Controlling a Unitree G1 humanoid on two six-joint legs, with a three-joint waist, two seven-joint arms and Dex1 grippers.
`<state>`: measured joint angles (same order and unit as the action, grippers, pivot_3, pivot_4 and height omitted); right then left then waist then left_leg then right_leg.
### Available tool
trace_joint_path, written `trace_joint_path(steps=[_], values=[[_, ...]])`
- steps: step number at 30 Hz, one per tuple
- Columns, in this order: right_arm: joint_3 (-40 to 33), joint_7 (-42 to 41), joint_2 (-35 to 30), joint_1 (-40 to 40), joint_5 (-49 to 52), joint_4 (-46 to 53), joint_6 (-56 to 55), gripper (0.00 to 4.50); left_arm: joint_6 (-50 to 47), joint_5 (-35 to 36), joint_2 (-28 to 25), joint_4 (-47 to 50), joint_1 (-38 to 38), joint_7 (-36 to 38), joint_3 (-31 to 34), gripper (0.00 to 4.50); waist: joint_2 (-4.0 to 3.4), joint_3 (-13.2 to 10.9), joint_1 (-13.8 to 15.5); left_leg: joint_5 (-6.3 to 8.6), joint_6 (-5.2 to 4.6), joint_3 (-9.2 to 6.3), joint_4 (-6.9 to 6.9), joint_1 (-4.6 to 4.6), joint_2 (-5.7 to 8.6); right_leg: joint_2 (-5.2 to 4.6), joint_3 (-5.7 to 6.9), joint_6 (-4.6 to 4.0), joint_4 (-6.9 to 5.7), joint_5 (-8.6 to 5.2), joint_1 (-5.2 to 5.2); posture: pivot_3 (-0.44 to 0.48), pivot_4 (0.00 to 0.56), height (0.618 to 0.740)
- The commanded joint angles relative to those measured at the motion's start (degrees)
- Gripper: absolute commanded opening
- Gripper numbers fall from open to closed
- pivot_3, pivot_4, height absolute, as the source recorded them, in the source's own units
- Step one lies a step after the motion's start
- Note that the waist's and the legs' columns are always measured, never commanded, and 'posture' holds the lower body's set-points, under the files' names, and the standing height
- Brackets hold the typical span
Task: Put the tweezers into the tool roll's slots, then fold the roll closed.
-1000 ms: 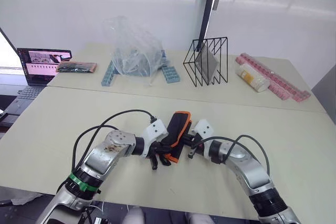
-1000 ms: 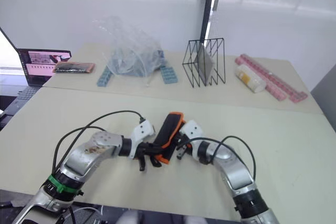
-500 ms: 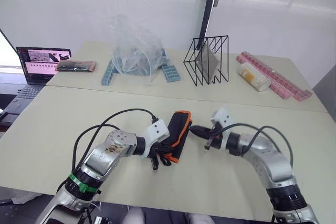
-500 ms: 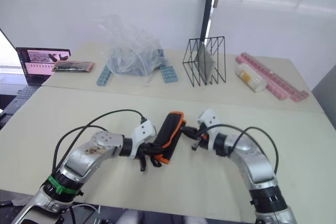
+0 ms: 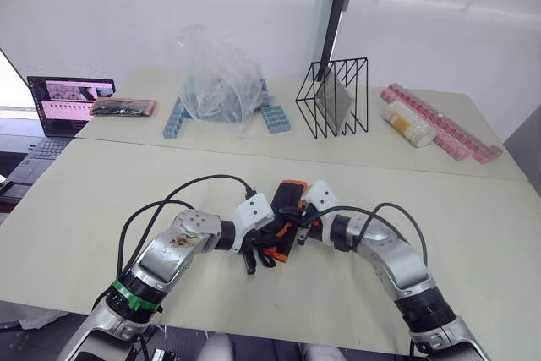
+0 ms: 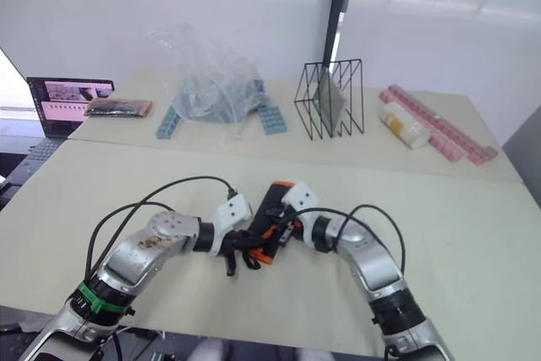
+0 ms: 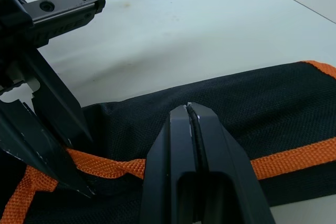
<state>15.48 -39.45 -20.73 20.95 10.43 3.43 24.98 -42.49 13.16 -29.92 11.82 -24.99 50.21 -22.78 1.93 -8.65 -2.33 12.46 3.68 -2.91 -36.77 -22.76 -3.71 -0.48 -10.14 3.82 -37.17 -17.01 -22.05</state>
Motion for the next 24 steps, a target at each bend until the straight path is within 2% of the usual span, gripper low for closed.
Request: trace_joint_path(steps=[1,2,3,7,12,13,14,19,20,24], values=[[0.7,-0.3,-0.9,-1.8,-1.5,-3.4,1.2,0.00,-1.1,-3.2,-0.9,-3.2,1.2,-1.5,-2.2,0.05,0.00,0.0,0.0,0.00,0.00,0.00,0.00,0.05,0.00,0.00,0.00,0.00,0.00,0.00,-0.01,0.000,0.150,0.720],[0.7,-0.4,-0.9,-1.8,-1.6,-3.7,0.9,0.00,-0.9,-3.1,-1.0,-3.2,1.2,-1.5,-2.0,0.05,0.00,0.0,0.0,0.00,0.00,0.00,0.00,0.11,0.00,0.00,0.00,0.00,0.01,0.00,-0.02,0.000,0.150,0.720],[0.7,-0.6,-0.7,-1.9,-1.4,-4.0,0.8,0.00,0.0,-2.8,-0.9,-3.1,1.2,-1.5,-1.2,0.33,0.00,0.0,0.0,0.00,0.00,0.00,0.00,0.16,0.00,0.00,0.00,0.00,0.03,-0.01,-0.03,0.000,0.150,0.720],[1.1,-0.8,-0.3,-2.2,-1.6,-4.8,0.2,0.00,1.3,-0.2,-1.4,-1.6,1.0,0.2,2.5,1.58,0.00,0.0,0.0,0.00,0.00,-0.01,0.00,0.17,0.00,0.00,0.00,0.00,0.03,0.00,-0.02,0.000,0.150,0.720],[1.2,-0.8,-0.1,-2.4,-1.7,-4.6,0.0,0.00,0.1,7.9,-4.4,1.6,0.1,5.9,9.3,3.15,-0.04,0.0,-0.7,-0.02,-0.03,-0.01,0.00,-0.09,-0.02,0.03,0.00,-0.02,-0.06,0.03,-0.11,0.000,0.150,0.720],[1.2,-0.9,0.0,-2.5,-1.7,-4.5,0.0,0.00,-0.1,9.4,-5.1,1.8,-0.1,7.2,10.3,3.59,-0.06,0.0,-0.7,-0.02,-0.04,-0.01,0.01,-0.12,-0.03,0.04,0.01,-0.03,-0.07,0.02,-0.14,0.000,0.150,0.720],[1.3,-0.9,0.0,-2.7,-1.8,-4.3,0.0,0.00,-0.4,11.0,-5.5,1.3,-0.4,8.2,11.8,3.82,-0.07,-0.1,-0.8,-0.02,-0.04,-0.02,0.04,-0.15,-0.03,0.04,0.01,-0.04,-0.06,0.02,-0.16,0.000,0.150,0.720],[1.3,-1.0,0.1,-2.8,-2.0,-4.3,-0.2,0.00,1.0,14.6,-5.0,-1.9,-1.9,10.9,15.4,3.82,-0.08,-0.1,-0.8,-0.02,-0.04,-0.05,0.04,-0.29,-0.02,0.03,0.04,-0.03,0.01,0.01,-0.20,0.000,0.150,0.720],[1.3,-1.0,0.1,-2.8,-2.0,-4.2,-0.2,0.00,1.3,15.0,-4.4,-2.7,-2.3,11.1,15.8,3.23,-0.08,-0.1,-0.8,-0.02,-0.04,-0.05,0.04,-0.30,-0.02,0.03,0.05,-0.03,0.02,0.01,-0.20,0.000,0.150,0.720],[1.2,-1.0,-0.1,-3.0,-2.0,-3.8,-0.1,0.00,5.0,13.9,-2.8,-5.3,-3.1,12.8,14.1,1.95,-0.10,-0.1,-0.9,-0.02,-0.04,-0.07,0.04,-0.30,-0.02,0.03,0.07,-0.03,0.02,0.01,-0.21,0.000,0.150,0.720]])
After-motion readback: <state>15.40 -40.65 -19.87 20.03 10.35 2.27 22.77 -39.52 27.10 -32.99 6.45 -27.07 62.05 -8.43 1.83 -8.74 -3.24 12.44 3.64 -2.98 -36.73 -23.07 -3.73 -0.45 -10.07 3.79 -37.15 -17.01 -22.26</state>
